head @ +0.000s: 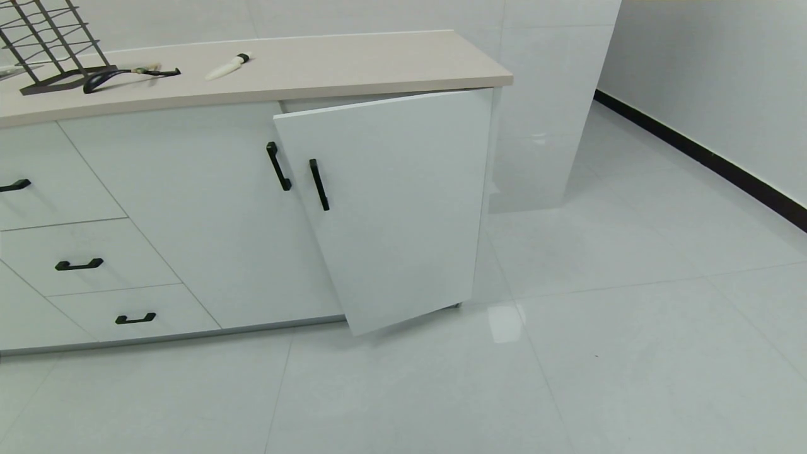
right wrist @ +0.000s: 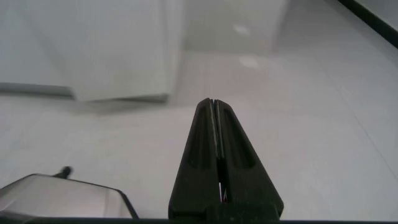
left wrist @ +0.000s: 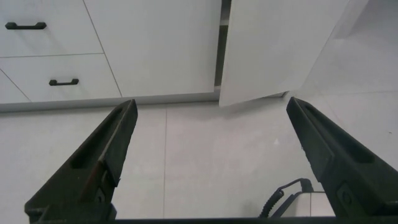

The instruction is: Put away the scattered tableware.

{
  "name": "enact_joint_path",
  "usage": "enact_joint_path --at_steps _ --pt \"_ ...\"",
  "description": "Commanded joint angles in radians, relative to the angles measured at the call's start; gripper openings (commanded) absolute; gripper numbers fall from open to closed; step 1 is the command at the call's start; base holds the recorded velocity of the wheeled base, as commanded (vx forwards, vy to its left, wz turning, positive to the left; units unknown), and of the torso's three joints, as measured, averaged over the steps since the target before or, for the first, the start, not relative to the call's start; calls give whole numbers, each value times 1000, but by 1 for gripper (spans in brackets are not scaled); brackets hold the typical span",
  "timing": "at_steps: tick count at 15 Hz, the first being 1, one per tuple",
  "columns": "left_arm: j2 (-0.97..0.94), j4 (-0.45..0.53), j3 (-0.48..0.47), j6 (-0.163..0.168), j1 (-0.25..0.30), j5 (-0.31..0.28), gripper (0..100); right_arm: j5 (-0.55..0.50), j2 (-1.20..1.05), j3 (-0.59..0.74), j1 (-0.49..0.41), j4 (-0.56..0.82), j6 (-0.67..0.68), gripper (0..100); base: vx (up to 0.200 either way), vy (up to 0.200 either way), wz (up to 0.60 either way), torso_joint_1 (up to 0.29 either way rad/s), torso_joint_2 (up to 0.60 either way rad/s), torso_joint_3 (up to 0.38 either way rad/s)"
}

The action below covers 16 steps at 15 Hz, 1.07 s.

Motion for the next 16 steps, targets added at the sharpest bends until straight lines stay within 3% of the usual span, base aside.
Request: enact_joint_path --at_steps 1,4,10,14,16 --pt "0 -1 0 -5 1 1 100 -5 -18 1 -2 8 24 0 0 0 0 0 0 0" --pt "0 -1 0 8 1 1 100 -5 -18 1 -2 8 42 0 0 0 0 0 0 0" --pt "0 -1 0 -6 1 3 100 -4 -18 1 -2 8 42 0 200 0 0 6 3 4" --pt "0 -1 0 -6 1 3 100 -4 -18 1 -2 8 44 0 200 200 0 6 2 2" --pt "0 -1 0 -6 1 3 100 -4 -18 1 -2 8 44 0 0 200 0 7 5 5"
